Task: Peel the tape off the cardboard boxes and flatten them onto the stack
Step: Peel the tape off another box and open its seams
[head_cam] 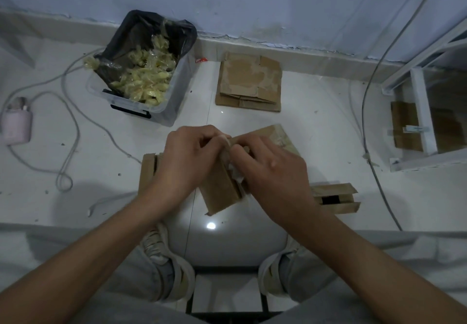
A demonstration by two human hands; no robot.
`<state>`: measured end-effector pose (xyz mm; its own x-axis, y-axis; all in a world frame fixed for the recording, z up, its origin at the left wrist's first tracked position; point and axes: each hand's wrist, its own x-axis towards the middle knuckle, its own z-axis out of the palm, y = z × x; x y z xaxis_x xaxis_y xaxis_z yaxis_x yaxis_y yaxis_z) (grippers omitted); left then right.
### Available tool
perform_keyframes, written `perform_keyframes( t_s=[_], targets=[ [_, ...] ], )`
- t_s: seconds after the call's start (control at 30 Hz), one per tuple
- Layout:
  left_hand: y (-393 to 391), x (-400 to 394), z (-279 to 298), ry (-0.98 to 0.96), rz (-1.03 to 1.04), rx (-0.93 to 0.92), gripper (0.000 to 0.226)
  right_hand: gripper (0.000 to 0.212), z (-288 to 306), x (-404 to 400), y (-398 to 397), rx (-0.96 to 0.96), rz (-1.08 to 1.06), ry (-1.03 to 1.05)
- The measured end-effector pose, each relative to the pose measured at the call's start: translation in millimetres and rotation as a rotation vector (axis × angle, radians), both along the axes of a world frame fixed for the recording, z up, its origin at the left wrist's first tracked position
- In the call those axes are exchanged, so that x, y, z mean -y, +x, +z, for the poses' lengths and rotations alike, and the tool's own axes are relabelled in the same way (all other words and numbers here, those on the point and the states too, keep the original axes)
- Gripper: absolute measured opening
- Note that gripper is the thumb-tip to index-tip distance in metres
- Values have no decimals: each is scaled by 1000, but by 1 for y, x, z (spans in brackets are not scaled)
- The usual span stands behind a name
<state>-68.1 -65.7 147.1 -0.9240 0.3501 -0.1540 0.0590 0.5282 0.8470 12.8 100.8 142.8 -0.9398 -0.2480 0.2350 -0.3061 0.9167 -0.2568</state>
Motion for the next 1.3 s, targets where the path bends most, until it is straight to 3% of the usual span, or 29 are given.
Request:
perform_keyframes(
  t_s=[0.1,0.23,0.3,0.4,0.5,0.63,0.7,0.87,1.0,1.07,1.13,1.2,1.3],
  targets=[
    [-12,11,6,53,-57,294,22,53,-2,-11,-6,54,159,53],
    [-19,22,11,109,-220,437,22,48,1,-26,-11,106,277,50],
    [-20,28,10,54,-343,361,19,41,4,-31,-9,124,304,55],
    [-15,34,6,-76,-451,-11,17,22,7,-36,-7,81,338,47],
    [-13,38,5,70,-528,-68,19,13,12,-40,-8,115,341,-37],
    [-17,40,10,90,-632,-166,19,13,21,-45,-8,107,352,-17],
    [-12,38,15,103,-641,-172,22,16,23,-48,-6,73,370,-4],
    [-13,38,6,120,-498,59,37,13,22,-39,2,30,414,28],
    [-4,22,-3,178,-337,201,59,14,16,-32,5,45,284,-70],
    [-1,10,-11,105,-331,280,63,4,12,-31,1,72,157,-232],
    [-4,4,-23,21,-334,302,67,19,7,-31,-4,129,18,-436],
    [7,6,-19,-45,-302,212,70,25,2,-29,-6,220,-94,-554],
    [26,10,3,-172,-246,-31,96,27,-2,-23,-6,318,-212,-648]
  ],
)
